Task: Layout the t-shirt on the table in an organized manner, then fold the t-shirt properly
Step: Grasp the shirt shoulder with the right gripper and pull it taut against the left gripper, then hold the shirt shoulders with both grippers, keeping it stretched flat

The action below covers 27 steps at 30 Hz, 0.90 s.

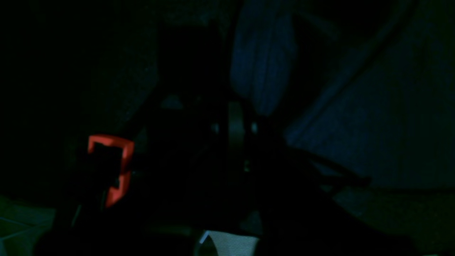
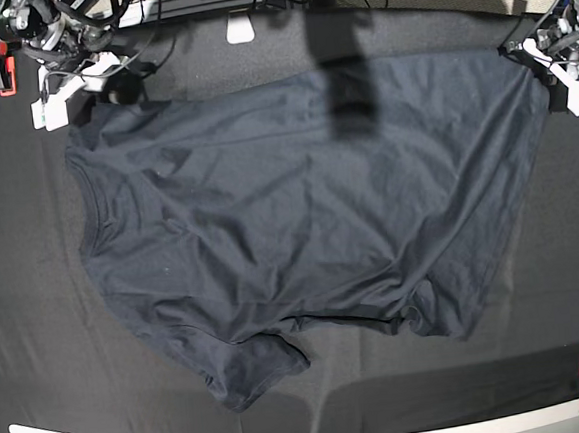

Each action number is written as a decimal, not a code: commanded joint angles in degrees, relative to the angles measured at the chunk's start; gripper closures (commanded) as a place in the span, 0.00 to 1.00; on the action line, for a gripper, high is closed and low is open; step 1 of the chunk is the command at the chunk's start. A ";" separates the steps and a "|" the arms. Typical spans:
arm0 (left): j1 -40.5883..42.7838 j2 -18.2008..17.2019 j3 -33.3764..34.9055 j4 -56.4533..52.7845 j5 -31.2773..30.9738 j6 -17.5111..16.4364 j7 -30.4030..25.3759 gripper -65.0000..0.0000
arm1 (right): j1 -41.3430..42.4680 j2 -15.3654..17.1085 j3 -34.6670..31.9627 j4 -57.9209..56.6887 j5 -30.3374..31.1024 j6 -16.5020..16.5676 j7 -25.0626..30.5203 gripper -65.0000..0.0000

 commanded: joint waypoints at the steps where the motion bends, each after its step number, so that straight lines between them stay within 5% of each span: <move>1: 0.02 -0.83 -0.39 0.66 -0.20 0.20 -0.33 1.00 | -0.04 0.46 0.24 0.81 1.25 0.52 1.14 1.00; 17: 0.02 -0.83 -0.39 0.66 -0.07 0.22 -0.52 1.00 | -11.04 0.28 3.63 14.82 6.38 0.52 -1.97 1.00; 27: 0.37 -0.85 -0.39 0.66 0.00 0.20 1.14 1.00 | -15.67 0.33 16.26 16.55 8.72 0.52 -7.34 1.00</move>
